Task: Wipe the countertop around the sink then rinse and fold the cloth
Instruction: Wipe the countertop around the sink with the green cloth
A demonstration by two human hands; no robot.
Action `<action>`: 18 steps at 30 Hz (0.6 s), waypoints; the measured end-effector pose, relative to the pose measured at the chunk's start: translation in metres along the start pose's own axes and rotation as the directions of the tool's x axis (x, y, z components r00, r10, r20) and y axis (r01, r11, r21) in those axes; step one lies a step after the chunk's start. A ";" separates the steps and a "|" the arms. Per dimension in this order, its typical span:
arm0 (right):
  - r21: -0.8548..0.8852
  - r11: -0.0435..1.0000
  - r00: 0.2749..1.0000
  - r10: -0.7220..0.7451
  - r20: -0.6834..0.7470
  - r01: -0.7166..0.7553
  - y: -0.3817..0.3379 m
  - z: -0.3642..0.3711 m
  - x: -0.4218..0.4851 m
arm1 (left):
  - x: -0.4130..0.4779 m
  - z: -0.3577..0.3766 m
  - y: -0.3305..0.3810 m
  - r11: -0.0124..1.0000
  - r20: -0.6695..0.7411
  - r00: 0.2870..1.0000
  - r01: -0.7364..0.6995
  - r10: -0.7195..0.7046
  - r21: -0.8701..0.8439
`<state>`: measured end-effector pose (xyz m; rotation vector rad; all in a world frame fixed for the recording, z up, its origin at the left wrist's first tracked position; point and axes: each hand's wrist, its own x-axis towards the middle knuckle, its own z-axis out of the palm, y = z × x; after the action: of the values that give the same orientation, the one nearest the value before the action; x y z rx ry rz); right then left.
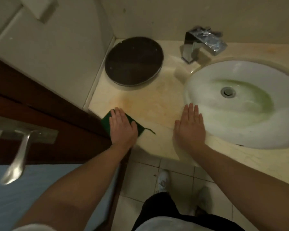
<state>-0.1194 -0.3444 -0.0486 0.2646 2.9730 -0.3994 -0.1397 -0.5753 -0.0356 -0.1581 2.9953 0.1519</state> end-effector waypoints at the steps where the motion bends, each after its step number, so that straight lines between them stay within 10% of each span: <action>1: -0.017 1.000 1.000 0.016 -0.001 -0.016 -0.001 0.001 -0.001 | 0.011 -0.002 -0.010 1.000 0.002 1.000 -0.005 0.005 0.005; 11: -0.077 0.997 1.000 0.025 0.005 -0.024 -0.002 -0.003 0.000 | 0.082 -0.021 -0.014 0.971 0.047 0.972 -0.232 0.229 0.053; 18: -0.055 0.998 1.000 0.011 -0.003 -0.011 -0.002 -0.004 0.000 | 0.029 0.004 0.073 0.822 0.073 0.821 -0.569 0.566 0.021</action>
<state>-0.1203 -0.3455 -0.0446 0.2763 2.9788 -0.3151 -0.1762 -0.5055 -0.0372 0.7427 2.8757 0.1480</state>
